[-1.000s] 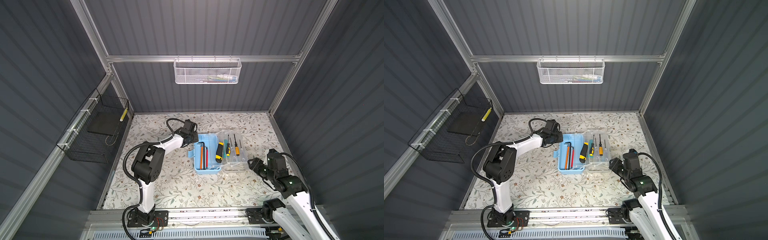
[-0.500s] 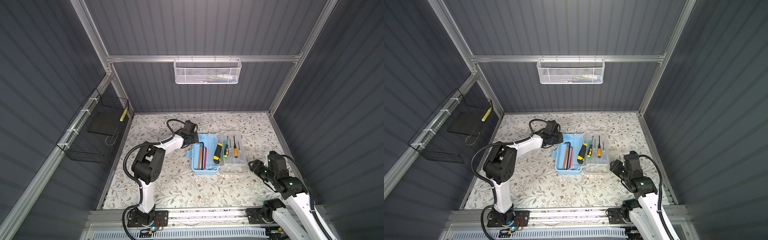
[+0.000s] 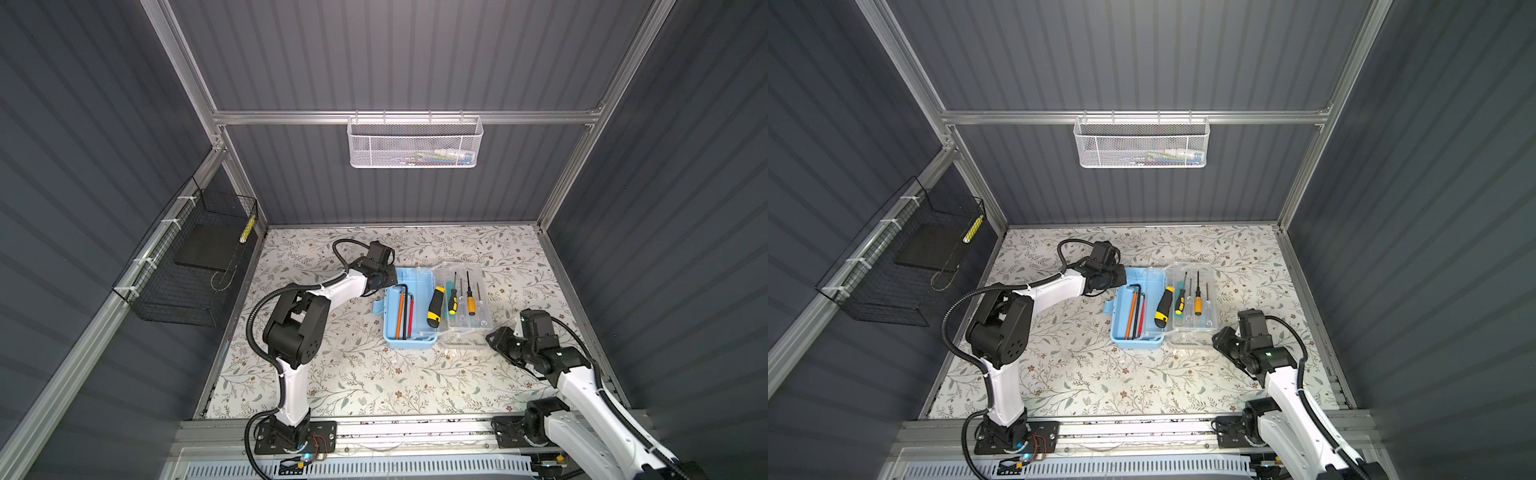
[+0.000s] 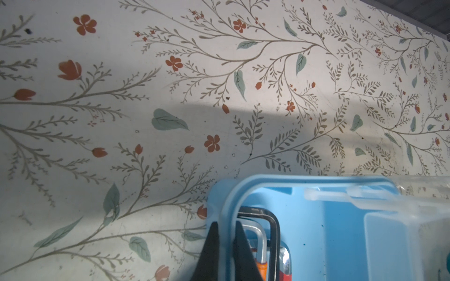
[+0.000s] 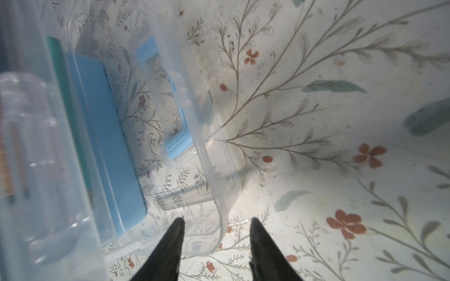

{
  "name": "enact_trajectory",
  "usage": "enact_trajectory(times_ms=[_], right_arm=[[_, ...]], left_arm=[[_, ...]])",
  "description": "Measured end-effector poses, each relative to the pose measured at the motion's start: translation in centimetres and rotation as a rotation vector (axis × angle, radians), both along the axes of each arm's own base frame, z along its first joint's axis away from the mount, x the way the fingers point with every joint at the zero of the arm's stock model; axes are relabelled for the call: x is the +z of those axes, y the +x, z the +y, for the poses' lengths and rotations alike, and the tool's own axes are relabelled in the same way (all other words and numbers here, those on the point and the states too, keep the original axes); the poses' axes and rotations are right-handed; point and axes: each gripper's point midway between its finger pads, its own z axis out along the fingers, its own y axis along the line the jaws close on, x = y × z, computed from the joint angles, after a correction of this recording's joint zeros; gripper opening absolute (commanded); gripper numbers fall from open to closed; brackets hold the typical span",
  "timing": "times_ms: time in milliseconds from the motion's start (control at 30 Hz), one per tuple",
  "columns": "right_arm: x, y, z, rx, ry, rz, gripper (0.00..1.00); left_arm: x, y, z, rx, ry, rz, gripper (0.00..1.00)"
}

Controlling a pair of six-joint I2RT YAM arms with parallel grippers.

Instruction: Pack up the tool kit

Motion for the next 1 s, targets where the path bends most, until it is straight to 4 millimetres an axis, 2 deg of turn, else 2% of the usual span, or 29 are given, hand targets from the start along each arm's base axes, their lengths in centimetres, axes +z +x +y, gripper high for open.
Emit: enact_trajectory(times_ms=[100, 467, 667, 867, 1000], right_arm=[[-0.8, 0.1, 0.1, 0.002, 0.002, 0.021, 0.38], [-1.6, 1.5, 0.3, 0.005, 0.002, 0.02, 0.2], [-1.6, 1.9, 0.3, 0.037, -0.026, -0.002, 0.0], [-1.4, 1.9, 0.2, 0.046, -0.038, -0.015, 0.0], [-0.6, 1.8, -0.1, 0.042, -0.069, -0.032, 0.0]], left_arm=[[0.0, -0.1, -0.1, 0.001, -0.01, 0.003, 0.0], [0.0, -0.1, -0.3, -0.001, -0.043, 0.003, 0.0], [0.1, 0.2, -0.3, 0.003, -0.052, -0.007, 0.0], [0.1, 0.2, -0.3, 0.007, -0.069, -0.005, 0.0], [0.1, 0.1, -0.6, -0.001, -0.083, -0.001, 0.0]])
